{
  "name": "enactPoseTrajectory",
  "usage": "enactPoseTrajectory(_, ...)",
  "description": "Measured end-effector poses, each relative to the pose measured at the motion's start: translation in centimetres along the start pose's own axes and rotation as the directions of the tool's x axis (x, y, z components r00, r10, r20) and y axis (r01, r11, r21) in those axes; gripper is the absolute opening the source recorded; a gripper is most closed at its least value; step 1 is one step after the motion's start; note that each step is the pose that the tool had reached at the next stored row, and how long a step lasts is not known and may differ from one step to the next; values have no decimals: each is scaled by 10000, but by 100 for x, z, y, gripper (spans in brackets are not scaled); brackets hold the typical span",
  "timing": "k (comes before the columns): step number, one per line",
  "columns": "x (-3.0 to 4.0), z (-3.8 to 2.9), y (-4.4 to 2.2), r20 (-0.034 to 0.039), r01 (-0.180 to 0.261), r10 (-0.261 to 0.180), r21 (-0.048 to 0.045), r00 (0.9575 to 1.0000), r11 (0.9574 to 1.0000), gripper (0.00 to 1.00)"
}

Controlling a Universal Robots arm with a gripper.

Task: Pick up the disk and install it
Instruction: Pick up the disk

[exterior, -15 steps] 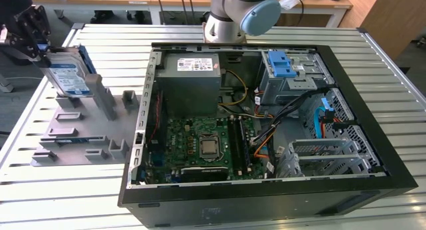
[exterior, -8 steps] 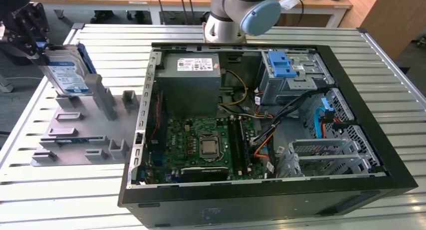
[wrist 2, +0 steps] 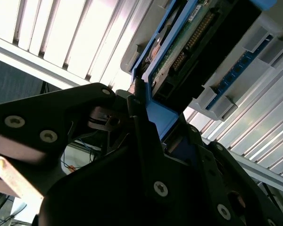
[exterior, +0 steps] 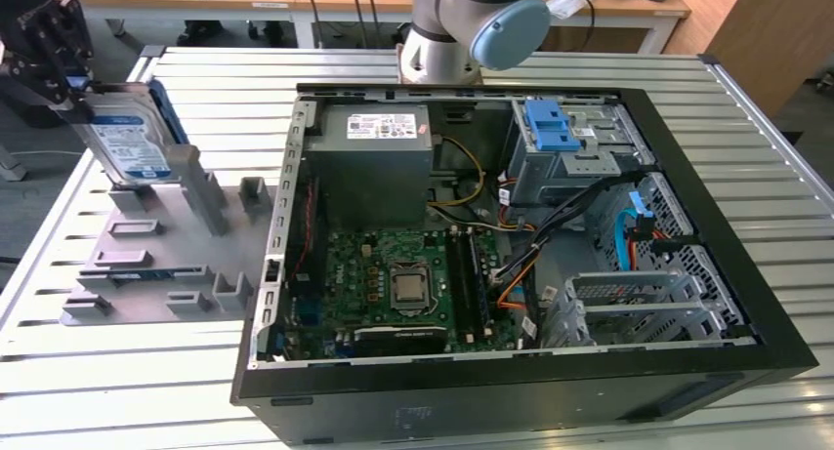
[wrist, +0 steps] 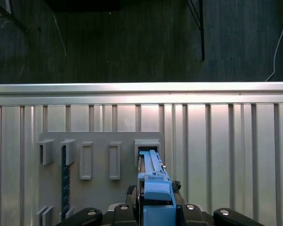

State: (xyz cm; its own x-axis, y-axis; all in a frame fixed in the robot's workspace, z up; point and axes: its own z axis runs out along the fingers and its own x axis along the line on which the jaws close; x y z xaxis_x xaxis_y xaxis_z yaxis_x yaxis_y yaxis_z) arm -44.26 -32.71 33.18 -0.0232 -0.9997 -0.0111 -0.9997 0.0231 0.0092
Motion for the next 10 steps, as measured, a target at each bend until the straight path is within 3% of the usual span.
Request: enactPoseTrajectory(10,-1,-72,1,0,0,0,0,10000,10000,36)
